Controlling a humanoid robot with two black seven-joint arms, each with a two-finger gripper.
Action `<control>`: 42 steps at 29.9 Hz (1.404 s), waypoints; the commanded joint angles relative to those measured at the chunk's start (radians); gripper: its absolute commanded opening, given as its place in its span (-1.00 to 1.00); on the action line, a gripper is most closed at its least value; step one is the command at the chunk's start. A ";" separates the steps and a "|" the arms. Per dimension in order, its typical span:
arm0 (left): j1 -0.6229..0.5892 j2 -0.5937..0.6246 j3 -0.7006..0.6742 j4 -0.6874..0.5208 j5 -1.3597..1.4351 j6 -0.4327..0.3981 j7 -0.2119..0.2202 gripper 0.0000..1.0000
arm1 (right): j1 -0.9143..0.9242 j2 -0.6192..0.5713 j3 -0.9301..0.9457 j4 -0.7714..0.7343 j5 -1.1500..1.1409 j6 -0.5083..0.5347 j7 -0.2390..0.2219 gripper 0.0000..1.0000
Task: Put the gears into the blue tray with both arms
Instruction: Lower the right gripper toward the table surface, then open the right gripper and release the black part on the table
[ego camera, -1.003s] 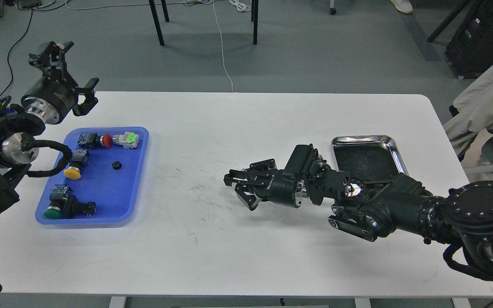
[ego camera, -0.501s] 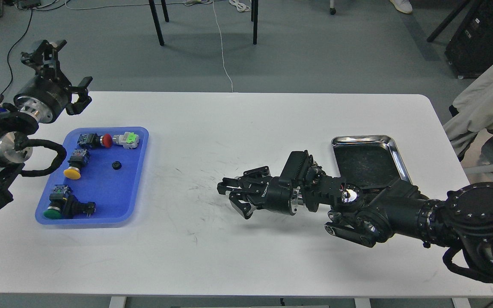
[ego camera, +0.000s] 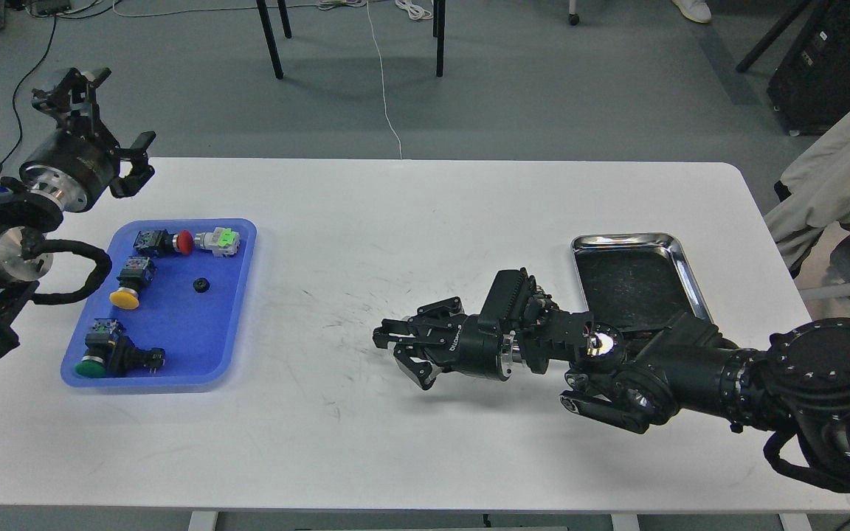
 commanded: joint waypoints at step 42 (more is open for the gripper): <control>-0.003 0.045 0.013 -0.013 0.000 0.001 0.000 0.97 | -0.110 0.000 0.186 -0.015 0.002 -0.024 0.000 -0.88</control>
